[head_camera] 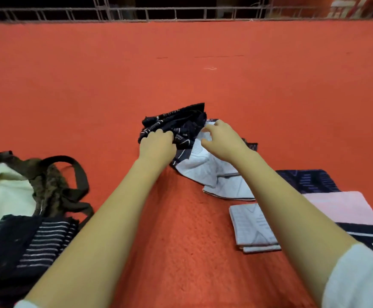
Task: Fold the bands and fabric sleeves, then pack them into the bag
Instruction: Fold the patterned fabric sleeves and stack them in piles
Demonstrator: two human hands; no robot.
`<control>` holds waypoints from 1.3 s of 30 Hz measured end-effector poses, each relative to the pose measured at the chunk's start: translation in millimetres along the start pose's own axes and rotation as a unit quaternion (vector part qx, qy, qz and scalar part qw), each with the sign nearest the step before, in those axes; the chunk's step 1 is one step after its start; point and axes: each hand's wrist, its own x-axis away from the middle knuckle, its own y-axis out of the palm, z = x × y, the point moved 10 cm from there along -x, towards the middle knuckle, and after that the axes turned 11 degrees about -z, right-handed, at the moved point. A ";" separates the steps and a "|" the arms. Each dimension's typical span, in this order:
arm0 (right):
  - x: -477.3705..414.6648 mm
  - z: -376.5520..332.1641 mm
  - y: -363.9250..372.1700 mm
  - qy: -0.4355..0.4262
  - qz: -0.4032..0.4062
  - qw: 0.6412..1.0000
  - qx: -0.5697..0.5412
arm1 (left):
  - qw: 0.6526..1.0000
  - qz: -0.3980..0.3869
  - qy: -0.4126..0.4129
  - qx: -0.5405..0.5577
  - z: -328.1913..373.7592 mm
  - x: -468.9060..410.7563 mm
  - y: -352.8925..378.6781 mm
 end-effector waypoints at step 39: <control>3.5 -41.5 -7.5 -0.126 0.116 0.865 -0.473 | 0.913 0.174 -0.019 0.369 -47.2 11.8 -24.7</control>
